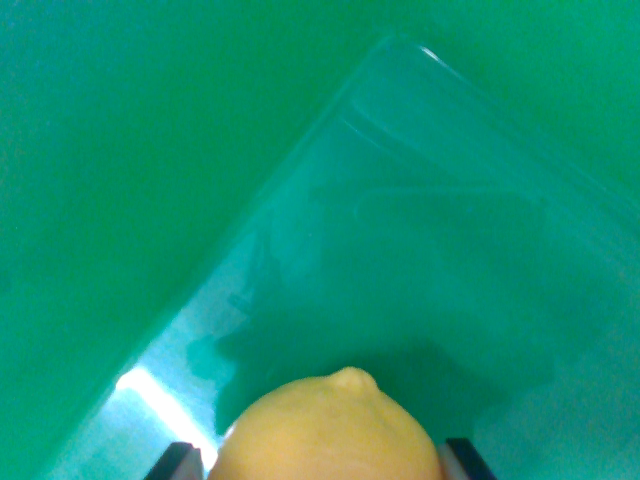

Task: Pick fruit

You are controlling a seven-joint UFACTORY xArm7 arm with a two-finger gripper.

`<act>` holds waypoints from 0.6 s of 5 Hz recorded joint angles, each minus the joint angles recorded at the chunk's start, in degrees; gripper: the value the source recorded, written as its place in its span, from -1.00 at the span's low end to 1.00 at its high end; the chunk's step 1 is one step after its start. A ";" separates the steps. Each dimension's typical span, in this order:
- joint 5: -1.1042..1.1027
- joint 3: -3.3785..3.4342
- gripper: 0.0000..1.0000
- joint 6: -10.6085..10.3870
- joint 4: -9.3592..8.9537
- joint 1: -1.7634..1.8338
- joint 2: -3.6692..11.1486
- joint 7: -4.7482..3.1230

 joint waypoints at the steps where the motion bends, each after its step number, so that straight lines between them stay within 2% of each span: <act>1: 0.00 0.00 1.00 0.00 0.00 0.00 0.00 0.00; 3: 0.02 0.01 1.00 0.40 0.24 -0.01 -0.16 0.00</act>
